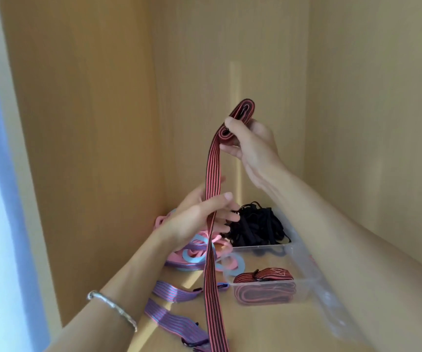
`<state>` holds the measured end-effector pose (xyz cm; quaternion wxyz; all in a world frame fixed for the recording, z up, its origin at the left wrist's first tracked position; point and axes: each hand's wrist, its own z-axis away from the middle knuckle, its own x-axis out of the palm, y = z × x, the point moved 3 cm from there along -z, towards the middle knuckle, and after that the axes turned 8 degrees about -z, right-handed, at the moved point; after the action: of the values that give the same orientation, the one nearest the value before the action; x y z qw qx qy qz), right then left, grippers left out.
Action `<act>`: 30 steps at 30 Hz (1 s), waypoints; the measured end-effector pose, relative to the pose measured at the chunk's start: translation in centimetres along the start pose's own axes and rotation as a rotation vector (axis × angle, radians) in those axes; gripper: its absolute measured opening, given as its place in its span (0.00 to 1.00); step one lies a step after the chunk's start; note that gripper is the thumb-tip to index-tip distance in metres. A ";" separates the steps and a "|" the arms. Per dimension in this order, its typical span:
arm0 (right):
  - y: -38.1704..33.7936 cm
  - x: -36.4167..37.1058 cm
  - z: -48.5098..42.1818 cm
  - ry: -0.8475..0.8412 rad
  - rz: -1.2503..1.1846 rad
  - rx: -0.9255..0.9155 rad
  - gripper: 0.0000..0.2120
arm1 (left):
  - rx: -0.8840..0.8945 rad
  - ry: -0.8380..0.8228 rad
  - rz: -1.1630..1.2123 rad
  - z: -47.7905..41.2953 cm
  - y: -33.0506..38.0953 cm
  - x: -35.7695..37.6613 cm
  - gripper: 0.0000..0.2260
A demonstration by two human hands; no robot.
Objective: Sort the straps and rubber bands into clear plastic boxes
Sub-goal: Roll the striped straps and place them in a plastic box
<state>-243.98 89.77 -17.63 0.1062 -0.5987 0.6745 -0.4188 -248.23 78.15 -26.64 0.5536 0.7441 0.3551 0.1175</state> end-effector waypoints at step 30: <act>9.8 -8.7 7.3 -0.088 0.280 0.204 0.06 | 0.045 0.199 -0.295 -0.3 -7.4 2.3 0.15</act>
<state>-244.05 93.69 -32.04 0.2531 -0.5026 0.7001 -0.4395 -249.64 80.89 -33.75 0.5101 0.6808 0.5161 0.1001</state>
